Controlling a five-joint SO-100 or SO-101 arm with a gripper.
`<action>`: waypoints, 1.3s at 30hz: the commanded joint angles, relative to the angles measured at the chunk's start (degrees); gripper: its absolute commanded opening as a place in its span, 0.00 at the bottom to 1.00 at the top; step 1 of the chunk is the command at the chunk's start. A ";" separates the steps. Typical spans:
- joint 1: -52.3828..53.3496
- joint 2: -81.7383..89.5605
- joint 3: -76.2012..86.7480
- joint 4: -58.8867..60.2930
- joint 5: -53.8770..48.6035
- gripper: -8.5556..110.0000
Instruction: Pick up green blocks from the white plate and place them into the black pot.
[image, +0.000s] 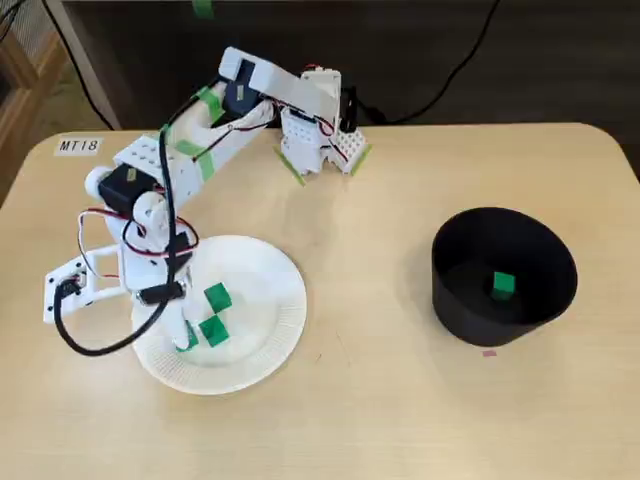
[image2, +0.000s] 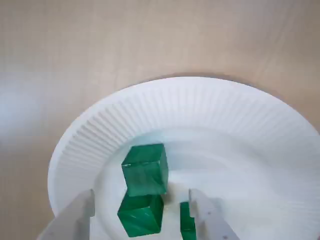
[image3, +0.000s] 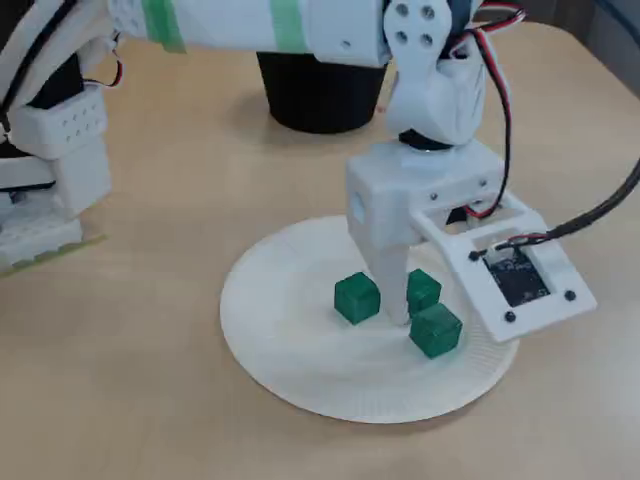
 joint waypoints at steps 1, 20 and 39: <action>-0.44 -0.70 -4.39 0.35 0.26 0.29; -0.88 -6.24 -7.47 0.35 1.76 0.12; -12.04 28.65 -6.77 0.79 20.13 0.05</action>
